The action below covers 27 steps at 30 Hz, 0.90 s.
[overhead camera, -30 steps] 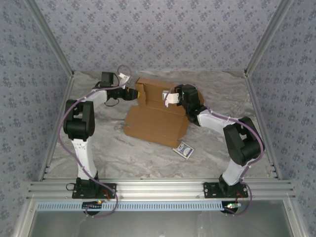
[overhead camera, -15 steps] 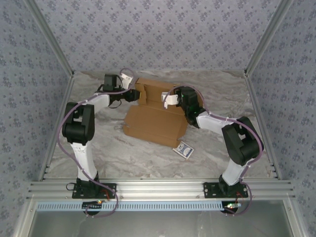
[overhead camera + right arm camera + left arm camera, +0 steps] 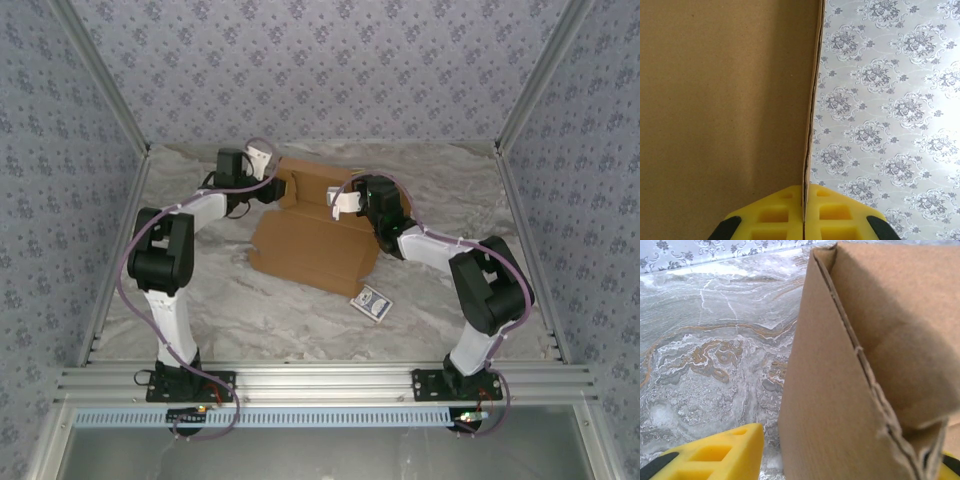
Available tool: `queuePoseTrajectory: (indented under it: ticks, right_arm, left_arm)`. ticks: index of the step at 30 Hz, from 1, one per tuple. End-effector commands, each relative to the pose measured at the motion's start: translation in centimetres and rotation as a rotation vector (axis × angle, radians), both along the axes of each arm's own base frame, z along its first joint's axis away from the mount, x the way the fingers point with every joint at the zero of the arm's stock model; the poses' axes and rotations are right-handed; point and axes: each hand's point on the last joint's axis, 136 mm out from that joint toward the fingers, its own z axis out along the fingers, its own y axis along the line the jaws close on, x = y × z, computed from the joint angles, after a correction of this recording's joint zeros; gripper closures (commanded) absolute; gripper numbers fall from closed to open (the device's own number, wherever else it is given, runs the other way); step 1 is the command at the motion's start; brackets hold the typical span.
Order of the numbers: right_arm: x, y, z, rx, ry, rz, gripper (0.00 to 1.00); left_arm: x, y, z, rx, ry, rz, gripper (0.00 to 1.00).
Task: Fold the paper box
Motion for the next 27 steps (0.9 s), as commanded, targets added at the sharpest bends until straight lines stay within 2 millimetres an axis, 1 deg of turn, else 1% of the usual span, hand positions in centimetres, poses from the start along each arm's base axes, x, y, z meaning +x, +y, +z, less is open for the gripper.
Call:
queuePoseTrajectory:
  ticks: [1,4,8,15,20,27]
  right_arm:
    - [-1.3,0.9,-1.7,-0.037,0.060,0.051,1.00]
    - [-1.4,0.9,-1.7,-0.034,0.063,0.049,1.00]
    - [-1.5,1.0,-1.9,-0.029,0.071,0.050,1.00]
    - [-1.6,0.9,-2.3,-0.024,0.095,0.045,1.00]
    - [-1.4,0.7,-2.3,-0.015,0.111,0.042,1.00]
    - [-1.1,0.2,-2.5,0.005,0.166,0.037,1.00]
  left_arm:
    - [1.6,0.2,2.2,-0.004,-0.080,0.074,0.55]
    - [1.9,0.1,2.1,0.017,-0.084,0.104,0.57]
    - [2.5,0.6,1.7,0.032,-0.081,0.184,0.61]
    - [2.9,0.1,1.5,-0.001,-0.085,0.212,0.55]
    - [2.9,-1.0,1.6,-0.018,-0.091,0.150,0.52]
    - [2.5,-2.3,0.9,0.014,-0.065,0.030,0.50]
